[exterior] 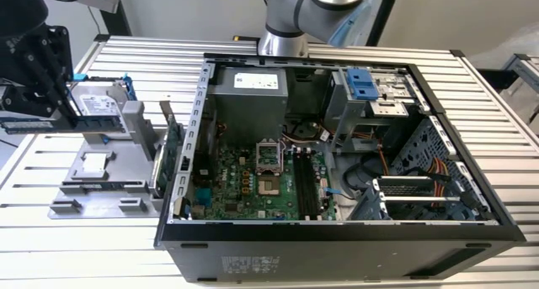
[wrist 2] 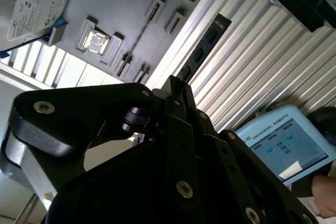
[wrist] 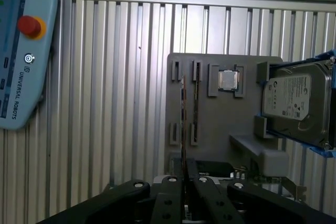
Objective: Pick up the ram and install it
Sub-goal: 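Pick up the ram and move it above insertion slot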
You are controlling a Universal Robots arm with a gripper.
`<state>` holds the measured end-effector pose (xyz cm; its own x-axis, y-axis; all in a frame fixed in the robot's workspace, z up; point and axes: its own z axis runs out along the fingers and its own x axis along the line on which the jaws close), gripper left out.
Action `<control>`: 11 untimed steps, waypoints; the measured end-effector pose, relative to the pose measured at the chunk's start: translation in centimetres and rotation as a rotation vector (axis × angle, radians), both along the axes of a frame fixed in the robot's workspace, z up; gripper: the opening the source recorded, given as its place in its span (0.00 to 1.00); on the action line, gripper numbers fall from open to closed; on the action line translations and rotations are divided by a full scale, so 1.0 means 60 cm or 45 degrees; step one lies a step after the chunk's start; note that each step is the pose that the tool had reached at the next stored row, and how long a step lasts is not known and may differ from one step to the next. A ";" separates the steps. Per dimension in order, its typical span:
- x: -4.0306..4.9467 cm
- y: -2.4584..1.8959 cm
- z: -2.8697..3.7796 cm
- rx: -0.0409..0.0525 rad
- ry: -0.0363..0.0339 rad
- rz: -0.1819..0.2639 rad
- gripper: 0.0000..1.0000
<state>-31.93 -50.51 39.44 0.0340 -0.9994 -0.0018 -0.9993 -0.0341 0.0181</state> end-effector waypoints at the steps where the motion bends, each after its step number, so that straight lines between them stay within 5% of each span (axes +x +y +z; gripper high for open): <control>1: 0.000 0.0001 0.000 0.000 0.0000 0.000 0.00; 11: 0.004 0.0008 0.000 0.000 0.0000 0.000 0.00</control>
<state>-31.69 -50.46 39.45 0.0340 -0.9994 -0.0018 -0.9993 -0.0340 0.0181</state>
